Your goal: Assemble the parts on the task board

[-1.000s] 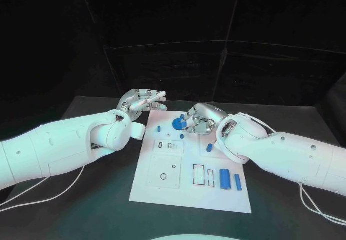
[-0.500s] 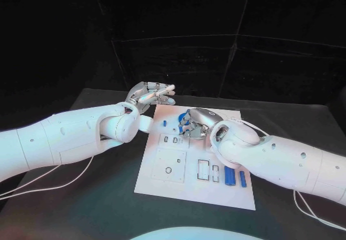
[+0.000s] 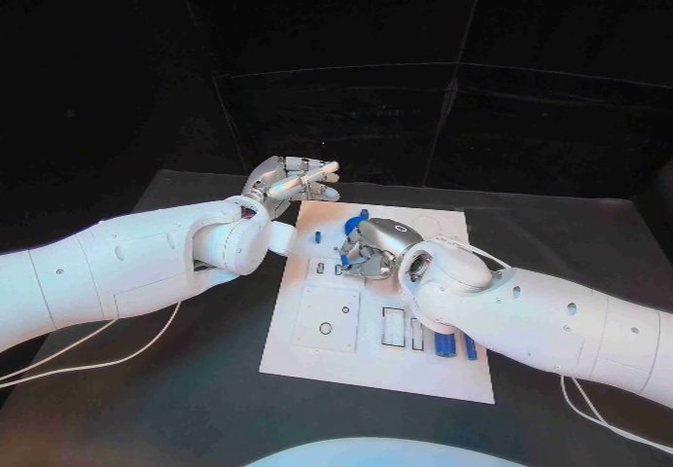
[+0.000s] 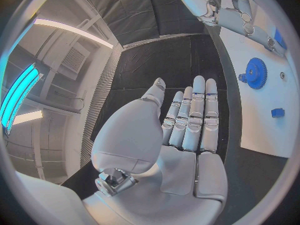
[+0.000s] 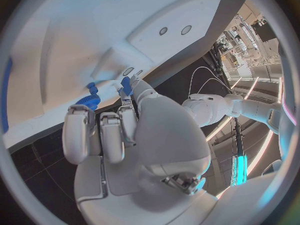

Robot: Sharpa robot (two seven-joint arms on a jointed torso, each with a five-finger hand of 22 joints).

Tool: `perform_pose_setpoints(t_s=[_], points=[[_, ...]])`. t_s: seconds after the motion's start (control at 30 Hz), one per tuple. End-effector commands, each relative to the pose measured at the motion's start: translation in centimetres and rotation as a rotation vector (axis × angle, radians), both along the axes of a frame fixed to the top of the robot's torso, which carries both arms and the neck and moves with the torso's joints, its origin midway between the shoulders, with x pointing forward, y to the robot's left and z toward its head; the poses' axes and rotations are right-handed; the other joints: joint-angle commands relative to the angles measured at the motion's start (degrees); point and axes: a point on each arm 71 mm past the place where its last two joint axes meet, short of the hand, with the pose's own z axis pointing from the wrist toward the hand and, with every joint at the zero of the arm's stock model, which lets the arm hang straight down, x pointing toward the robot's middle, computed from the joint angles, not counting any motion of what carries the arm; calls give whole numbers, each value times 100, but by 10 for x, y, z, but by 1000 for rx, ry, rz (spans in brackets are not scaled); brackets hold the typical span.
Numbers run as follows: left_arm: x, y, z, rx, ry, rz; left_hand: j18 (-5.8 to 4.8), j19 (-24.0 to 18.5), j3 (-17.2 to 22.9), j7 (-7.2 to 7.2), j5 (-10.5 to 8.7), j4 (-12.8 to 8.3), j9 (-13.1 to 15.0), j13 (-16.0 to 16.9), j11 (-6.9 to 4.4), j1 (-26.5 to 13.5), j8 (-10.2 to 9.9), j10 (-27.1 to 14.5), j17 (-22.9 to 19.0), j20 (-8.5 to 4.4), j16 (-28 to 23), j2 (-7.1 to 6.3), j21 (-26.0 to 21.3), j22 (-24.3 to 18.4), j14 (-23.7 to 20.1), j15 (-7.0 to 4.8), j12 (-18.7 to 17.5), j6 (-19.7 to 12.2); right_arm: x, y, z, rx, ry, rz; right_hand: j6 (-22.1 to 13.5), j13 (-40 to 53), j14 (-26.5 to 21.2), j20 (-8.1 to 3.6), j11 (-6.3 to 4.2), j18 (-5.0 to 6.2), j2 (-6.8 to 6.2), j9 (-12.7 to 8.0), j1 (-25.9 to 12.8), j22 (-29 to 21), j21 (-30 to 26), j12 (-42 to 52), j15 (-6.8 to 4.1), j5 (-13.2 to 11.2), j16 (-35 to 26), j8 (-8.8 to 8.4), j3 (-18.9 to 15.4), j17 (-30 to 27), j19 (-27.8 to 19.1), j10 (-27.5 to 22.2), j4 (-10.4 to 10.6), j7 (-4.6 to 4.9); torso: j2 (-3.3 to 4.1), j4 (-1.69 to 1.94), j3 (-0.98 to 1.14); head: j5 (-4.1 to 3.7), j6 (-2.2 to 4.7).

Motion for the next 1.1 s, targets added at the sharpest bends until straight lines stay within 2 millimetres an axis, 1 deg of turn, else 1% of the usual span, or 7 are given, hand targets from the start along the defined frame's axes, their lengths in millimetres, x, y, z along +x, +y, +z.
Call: perform_pose_setpoints(t_s=[0.03,0.2,0.4,0.57,0.77,1.03,1.1], points=[[0,-1,2,-6,-5,-6,35,50,-1,17,-5,-20,-3,-4,2,12,-18,51,8,7,-34,62,-22,-9,-24,25,-29,-10,-1,1,-2,-27,-12,9,31,336,530,-11,-8,-47,11,6,-42,9,23,-21,-32,19,-7,2,39,1232,35,-26,6,0,-2,-1,-2,-11,-6],[1,-1,1,-6,-4,-6,35,50,-1,17,-5,-20,-3,-4,2,12,-18,51,8,7,-34,62,-22,-9,-24,25,-29,-10,-2,0,-6,-46,-1,8,11,326,529,-7,0,-47,-6,-2,-79,10,23,-37,-26,-11,-9,-19,55,1230,35,-36,12,10,-2,2,-5,-22,-21],[1,-1,1,-6,-3,-6,35,50,-1,17,-5,-20,-3,-4,2,12,-18,51,8,7,-34,62,-22,-9,-24,25,-29,-10,-3,1,-9,-63,14,14,-8,318,529,0,9,-46,-43,-10,-129,3,19,-49,-18,-57,-10,-41,65,1228,31,-44,18,21,2,2,-2,-35,-45],[2,-1,1,-6,-2,-8,35,52,4,18,-4,-30,-2,-4,2,21,-19,55,14,7,-37,73,-24,-12,-24,24,-34,-7,-3,0,-10,-73,22,12,-15,313,529,4,14,-46,-61,-13,-152,3,19,-58,-14,-87,-10,-51,69,1229,30,-49,20,25,-1,6,-8,-49,-60],[2,-1,1,-6,-2,-7,35,52,4,18,-4,-30,-2,-4,2,21,-19,55,14,7,-37,73,-24,-12,-24,24,-34,-7,-3,-2,-12,-85,29,8,-21,309,529,6,16,-46,-74,-15,-163,2,18,-64,-12,-102,-9,-58,72,1230,30,-53,19,27,-4,4,-2,-50,-59],[2,-1,1,-6,-2,-8,35,52,4,18,-4,-30,-2,-4,2,21,-19,55,14,7,-37,73,-24,-12,-24,24,-34,-7,-3,-3,-13,-112,34,8,-34,300,529,10,21,-44,-106,-18,-182,-4,15,-76,-8,-121,-10,-71,73,1229,27,-62,14,34,-3,4,-7,-62,-59],[2,-1,1,-6,-1,-8,35,52,4,18,-4,-30,-2,-4,2,21,-19,55,14,7,-37,73,-24,-12,-24,24,-34,-7,-3,-3,-13,-118,27,4,-38,299,529,11,23,-44,-118,-19,-189,-5,14,-78,-6,-125,-11,-76,73,1228,26,-64,13,36,-2,10,-7,-70,-59]])
